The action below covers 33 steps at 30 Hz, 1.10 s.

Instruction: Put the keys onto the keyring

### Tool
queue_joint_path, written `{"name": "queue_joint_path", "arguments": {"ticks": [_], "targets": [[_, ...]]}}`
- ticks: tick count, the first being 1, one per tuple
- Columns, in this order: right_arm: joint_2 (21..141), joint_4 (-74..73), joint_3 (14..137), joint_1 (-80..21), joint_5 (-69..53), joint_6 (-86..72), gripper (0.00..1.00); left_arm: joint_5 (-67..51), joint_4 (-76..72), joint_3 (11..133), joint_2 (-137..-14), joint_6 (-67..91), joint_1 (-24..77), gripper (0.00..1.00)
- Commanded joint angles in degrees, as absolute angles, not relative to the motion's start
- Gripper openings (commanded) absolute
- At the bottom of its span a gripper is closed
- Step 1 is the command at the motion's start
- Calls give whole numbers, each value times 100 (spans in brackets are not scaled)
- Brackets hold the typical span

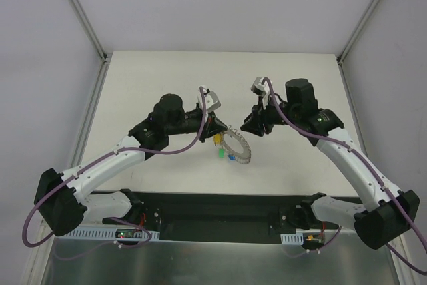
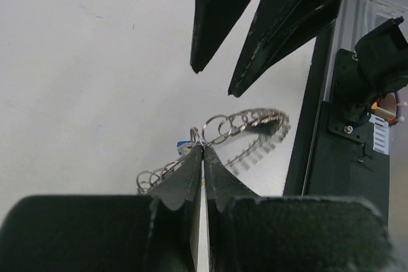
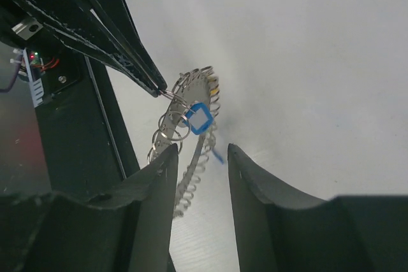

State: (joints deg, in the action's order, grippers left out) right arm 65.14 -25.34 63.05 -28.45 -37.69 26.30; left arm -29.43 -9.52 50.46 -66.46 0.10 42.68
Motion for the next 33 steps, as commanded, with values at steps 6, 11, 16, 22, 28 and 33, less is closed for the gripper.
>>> {"name": "queue_joint_path", "arguments": {"ticks": [6, 11, 16, 22, 28, 33], "targets": [[6794, -2005, 6671, -2760, -5370, 2962, 39, -3630, -862, 5730, -6416, -264, 4228, 0], [6803, -1504, 6496, -2769, -5353, 2804, 36, -3761, -791, 5862, -6390, -211, 4228, 0], [6987, -1327, 6583, -2769, -5738, 2813, 34, -3867, -782, 5976, -6407, -167, 4236, 0], [7093, -1388, 6627, -2786, -6195, 2865, 31, -3894, -782, 6064, -6407, -123, 4236, 0], [7137, -1494, 6662, -2865, -6433, 2918, 17, -3964, -782, 6073, -6355, -79, 4228, 0], [7172, -1705, 6811, -2900, -6443, 2997, 1, -3824, -782, 5951, -6214, -97, 4228, 0]]}}
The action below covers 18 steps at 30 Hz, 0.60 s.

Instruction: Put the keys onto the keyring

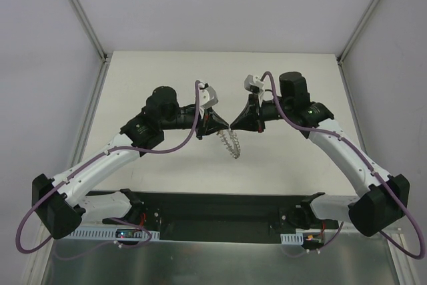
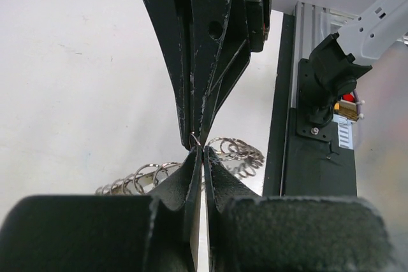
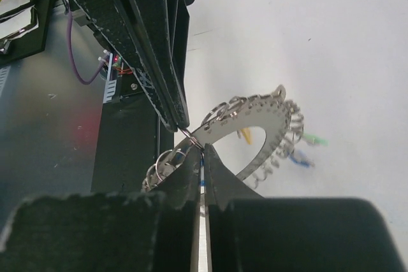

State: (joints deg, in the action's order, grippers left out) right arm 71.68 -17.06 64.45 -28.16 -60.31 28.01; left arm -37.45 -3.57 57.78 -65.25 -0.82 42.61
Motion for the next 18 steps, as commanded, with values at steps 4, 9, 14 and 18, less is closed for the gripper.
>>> {"name": "queue_joint_path", "arguments": {"ticks": [4, 9, 14, 18], "targets": [[7110, -2125, 7030, -2935, -6171, 3277, 1, -3542, -668, 5845, -6117, -202, 4228, 10], [7189, -3163, 7567, -3243, -5381, 3788, 1, -3498, -449, 5853, -6100, -325, 4219, 32], [7225, -3655, 7778, -3611, -4668, 3920, 1, -3577, -220, 5862, -6099, -509, 4219, 43], [7303, -4051, 8050, -3928, -3799, 4113, 1, -3612, -26, 5845, -6082, -746, 4227, 43]]}}
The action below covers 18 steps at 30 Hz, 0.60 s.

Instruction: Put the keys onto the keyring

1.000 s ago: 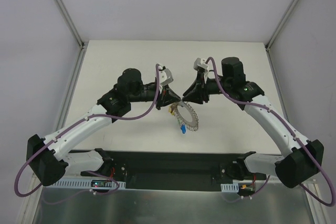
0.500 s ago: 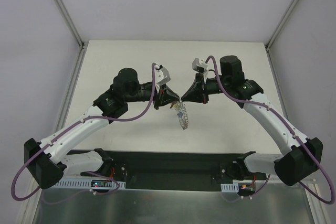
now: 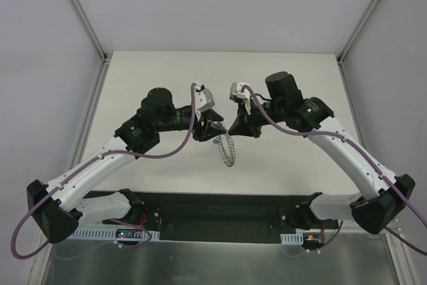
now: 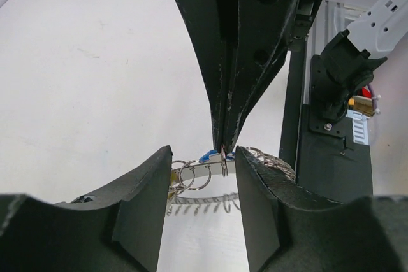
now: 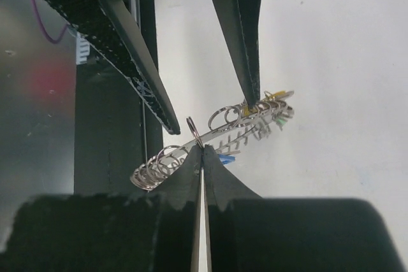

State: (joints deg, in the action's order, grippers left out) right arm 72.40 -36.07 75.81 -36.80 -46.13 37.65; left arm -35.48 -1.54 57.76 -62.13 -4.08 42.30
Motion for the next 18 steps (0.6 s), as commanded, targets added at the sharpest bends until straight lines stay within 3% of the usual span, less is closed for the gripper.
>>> {"name": "queue_joint_path", "arguments": {"ticks": [1, 5, 18], "targets": [[7356, -4121, 8086, -3981, -3658, 4122, 1, -3647, 156, 5853, -6082, -782, 4228, 42], [7418, -4315, 8244, -4262, -2989, 4131, 1, -3858, 377, 5871, -6169, -923, 4227, 34], [7620, -4149, 8350, -4535, -2391, 3911, 1, -4122, 475, 5950, -6591, -730, 4219, 34]]}}
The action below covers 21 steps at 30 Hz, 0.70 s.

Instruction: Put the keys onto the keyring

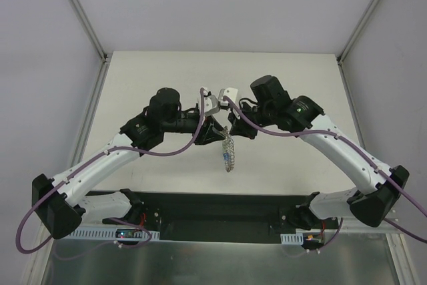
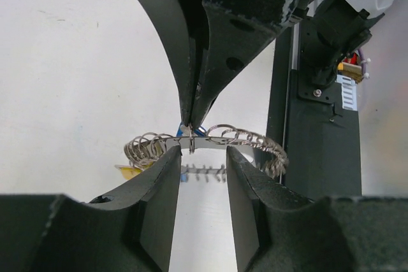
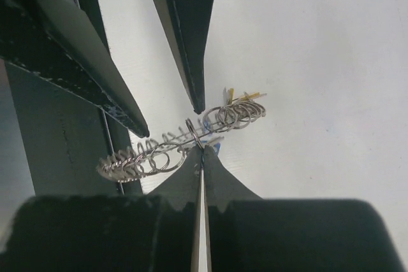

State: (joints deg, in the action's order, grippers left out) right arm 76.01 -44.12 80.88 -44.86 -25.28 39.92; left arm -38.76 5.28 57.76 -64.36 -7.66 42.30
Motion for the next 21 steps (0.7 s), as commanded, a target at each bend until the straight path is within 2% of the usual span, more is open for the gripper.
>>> {"name": "queue_joint_path", "arguments": {"ticks": [1, 11, 13, 21], "targets": [[7629, -4122, 8350, -4553, -2391, 3902, 1, -4079, 492, 5959, -6618, -712, 4227, 34], [7743, -3885, 8288, -4606, -2461, 3788, 1, -3868, 483, 6064, -6899, -756, 4228, 30], [7717, -3754, 8227, -4614, -2470, 3718, 1, -3692, 440, 6030, -6873, -765, 4228, 34], [7532, -3384, 7893, -4491, -2558, 3498, 1, -3506, -297, 5362, -6355, -599, 4122, 34]]}}
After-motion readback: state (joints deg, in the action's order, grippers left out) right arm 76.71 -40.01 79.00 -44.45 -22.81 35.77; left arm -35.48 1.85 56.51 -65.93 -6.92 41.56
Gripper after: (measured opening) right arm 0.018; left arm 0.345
